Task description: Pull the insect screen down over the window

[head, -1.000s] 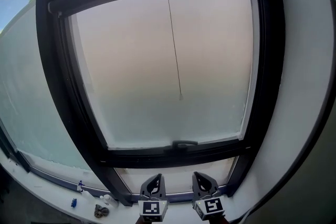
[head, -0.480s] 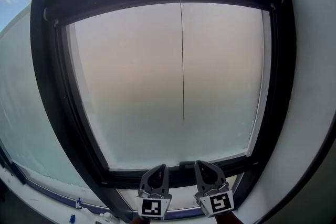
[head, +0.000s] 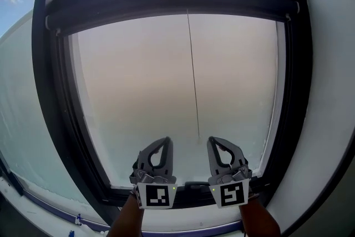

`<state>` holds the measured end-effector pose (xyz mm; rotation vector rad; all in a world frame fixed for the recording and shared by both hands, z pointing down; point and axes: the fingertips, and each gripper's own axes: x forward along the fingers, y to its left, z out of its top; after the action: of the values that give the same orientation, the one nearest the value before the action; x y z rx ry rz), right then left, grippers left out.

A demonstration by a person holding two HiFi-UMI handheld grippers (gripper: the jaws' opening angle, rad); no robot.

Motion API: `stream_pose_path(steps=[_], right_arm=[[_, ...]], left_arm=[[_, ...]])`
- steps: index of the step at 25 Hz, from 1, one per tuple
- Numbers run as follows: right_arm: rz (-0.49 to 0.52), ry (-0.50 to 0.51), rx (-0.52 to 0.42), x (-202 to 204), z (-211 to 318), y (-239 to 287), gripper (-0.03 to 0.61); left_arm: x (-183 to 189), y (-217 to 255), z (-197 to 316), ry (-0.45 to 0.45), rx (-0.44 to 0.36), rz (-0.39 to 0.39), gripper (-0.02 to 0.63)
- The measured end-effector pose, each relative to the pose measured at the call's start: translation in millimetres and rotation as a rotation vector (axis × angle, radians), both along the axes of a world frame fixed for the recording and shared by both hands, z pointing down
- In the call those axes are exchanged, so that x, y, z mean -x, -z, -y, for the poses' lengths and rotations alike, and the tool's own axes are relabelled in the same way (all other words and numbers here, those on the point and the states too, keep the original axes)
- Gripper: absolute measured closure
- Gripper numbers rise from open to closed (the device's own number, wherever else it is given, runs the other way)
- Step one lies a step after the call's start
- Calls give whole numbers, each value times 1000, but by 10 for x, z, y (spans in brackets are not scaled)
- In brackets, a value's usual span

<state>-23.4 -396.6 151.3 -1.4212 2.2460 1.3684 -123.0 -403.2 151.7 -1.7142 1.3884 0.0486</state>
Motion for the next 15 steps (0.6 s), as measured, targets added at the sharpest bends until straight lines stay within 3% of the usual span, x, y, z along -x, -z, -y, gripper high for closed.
stream_pose_path(steps=[9, 15], right_arm=[[-171, -205, -231, 56, 81, 934, 575], [-342, -403, -376, 143, 228, 1527, 575]], left_arm=[[-43, 974, 281, 253, -115, 275, 612], [112, 1606, 404, 525, -188, 402, 612]])
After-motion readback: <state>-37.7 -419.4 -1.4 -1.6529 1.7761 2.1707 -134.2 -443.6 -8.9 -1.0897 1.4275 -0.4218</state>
